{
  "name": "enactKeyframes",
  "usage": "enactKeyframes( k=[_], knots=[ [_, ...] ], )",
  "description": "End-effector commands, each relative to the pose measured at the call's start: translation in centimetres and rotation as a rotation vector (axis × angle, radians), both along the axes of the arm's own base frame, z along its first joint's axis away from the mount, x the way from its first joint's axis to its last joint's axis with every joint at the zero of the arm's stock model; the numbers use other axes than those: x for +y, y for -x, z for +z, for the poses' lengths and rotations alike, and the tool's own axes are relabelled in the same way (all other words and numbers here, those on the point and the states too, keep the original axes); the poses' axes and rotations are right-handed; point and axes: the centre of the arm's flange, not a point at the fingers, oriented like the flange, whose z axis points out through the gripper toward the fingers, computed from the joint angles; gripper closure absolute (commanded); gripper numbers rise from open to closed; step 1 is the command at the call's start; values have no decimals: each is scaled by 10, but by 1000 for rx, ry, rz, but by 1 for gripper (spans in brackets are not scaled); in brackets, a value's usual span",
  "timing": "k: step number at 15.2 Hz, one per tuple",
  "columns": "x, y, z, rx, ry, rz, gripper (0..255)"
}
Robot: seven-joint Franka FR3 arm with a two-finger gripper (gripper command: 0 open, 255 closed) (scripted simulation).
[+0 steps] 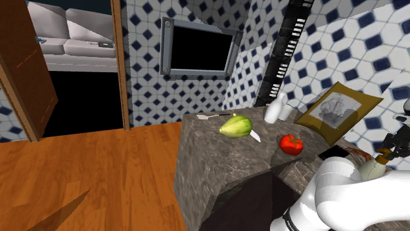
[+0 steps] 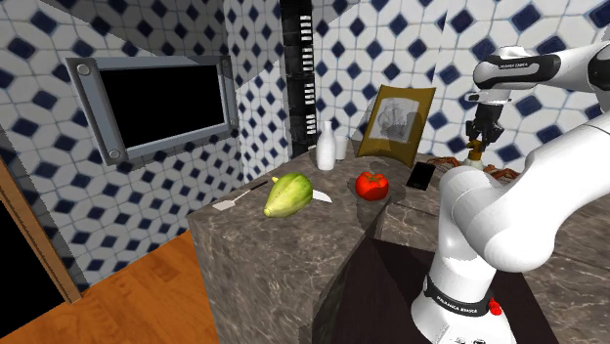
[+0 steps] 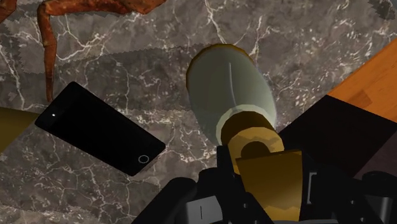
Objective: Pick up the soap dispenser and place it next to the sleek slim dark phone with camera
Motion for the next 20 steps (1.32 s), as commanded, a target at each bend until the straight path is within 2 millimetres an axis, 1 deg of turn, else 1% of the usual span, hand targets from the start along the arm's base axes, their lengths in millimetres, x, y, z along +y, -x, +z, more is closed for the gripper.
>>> enactKeyframes(
  k=[1, 2, 3, 8, 11, 12, 20],
  knots=[
    [0, 0, 0, 0, -1, 0, 255],
    [0, 0, 0, 0, -1, 0, 255],
    [0, 0, -1, 0, -1, 0, 0],
    [0, 0, 0, 0, -1, 0, 0],
    [-2, 1, 39, 0, -1, 0, 0],
    [-3, 1, 49, 0, -1, 0, 0],
    [-3, 1, 49, 0, -1, 0, 0]
  ],
)
